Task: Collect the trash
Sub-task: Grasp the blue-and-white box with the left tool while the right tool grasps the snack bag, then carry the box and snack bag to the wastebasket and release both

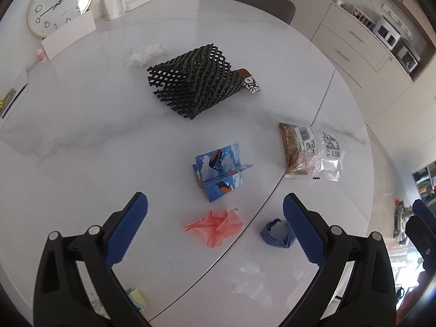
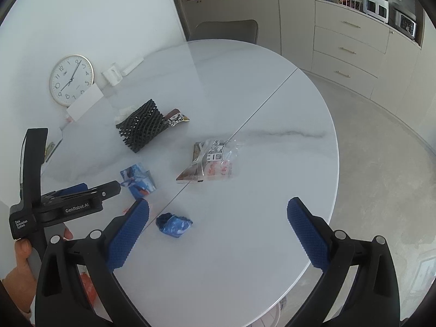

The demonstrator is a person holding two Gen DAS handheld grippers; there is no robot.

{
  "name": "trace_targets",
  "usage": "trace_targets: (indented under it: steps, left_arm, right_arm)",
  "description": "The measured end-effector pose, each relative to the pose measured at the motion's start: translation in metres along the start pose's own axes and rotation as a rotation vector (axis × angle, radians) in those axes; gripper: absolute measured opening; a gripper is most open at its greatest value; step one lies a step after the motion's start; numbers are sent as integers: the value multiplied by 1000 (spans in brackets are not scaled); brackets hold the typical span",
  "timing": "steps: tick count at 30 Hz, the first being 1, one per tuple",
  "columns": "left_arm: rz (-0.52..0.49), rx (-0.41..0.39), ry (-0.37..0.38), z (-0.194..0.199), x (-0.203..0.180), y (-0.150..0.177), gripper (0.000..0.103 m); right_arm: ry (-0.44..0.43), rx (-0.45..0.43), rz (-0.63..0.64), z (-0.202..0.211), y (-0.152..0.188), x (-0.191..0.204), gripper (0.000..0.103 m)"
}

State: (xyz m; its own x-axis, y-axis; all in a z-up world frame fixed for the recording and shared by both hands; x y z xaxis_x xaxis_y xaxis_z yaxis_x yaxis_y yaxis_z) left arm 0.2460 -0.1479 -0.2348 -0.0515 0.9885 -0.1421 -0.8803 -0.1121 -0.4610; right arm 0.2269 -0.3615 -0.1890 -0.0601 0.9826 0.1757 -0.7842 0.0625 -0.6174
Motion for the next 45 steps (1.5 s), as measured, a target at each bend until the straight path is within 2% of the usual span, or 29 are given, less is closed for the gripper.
trace_targets:
  steps: [5, 9, 13, 17, 18, 20, 22, 31, 32, 33, 34, 36, 40, 41, 45]
  left_arm:
    - [140, 18, -71, -29, -5, -5, 95]
    - [253, 20, -177, -45, -5, -5, 95]
    - [319, 26, -289, -59, -3, -3, 95]
    - [357, 12, -337, -64, -1, -7, 90]
    - [348, 10, -343, -65, -1, -8, 83]
    - [319, 19, -341, -70, -4, -12, 74]
    - [291, 29, -328, -73, -5, -13, 51]
    - [181, -1, -222, -66, 0, -23, 49]
    - [176, -4, -205, -63, 2, -25, 49]
    - [168, -6, -191, -61, 4, -26, 49]
    - [159, -10, -175, -57, 5, -27, 49]
    - [138, -20, -154, -49, 10, -30, 49]
    - [93, -49, -126, -26, 16, -30, 49]
    - [82, -54, -115, -20, 17, -30, 49]
    - [21, -74, -81, 4, 15, -27, 49]
  right_arm:
    - [-46, 40, 42, -30, -16, -13, 101]
    - [-98, 72, 122, -50, -25, -22, 101]
    - [-145, 102, 151, -65, -30, -36, 101]
    - [-178, 122, 131, -77, -32, -44, 101]
    - [-180, 125, 128, -79, -33, -44, 101]
    - [-188, 126, 120, -84, -33, -40, 101]
    - [-188, 126, 101, -92, -33, -34, 101]
    - [-143, 183, -42, -143, -23, -7, 101]
    - [-130, 183, -47, -146, -22, -6, 97]
    - [-126, 183, -51, -149, -21, -6, 85]
    - [-127, 190, -55, -152, -20, -5, 78]
    - [-129, 201, -66, -155, -16, -4, 52]
    - [-112, 158, -53, -146, -15, -1, 40]
    - [-116, 149, -47, -143, -15, 0, 34]
    - [-122, 95, -49, -121, -15, 3, 32]
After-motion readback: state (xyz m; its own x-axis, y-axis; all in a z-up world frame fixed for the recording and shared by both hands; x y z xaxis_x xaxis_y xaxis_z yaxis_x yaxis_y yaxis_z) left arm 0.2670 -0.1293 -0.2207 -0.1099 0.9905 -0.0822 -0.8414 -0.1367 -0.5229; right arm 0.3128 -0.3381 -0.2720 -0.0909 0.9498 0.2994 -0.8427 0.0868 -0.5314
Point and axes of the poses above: each gripper's, at about its wrist camera, not at the fingertips, and z roughly against the way its jaws point, x to its left, y to its underside, the point moved 5 cm from there along -z, roughly the way its jaws point, and after that the axes turned 4 degrees about -x, right-handed, at the moved point
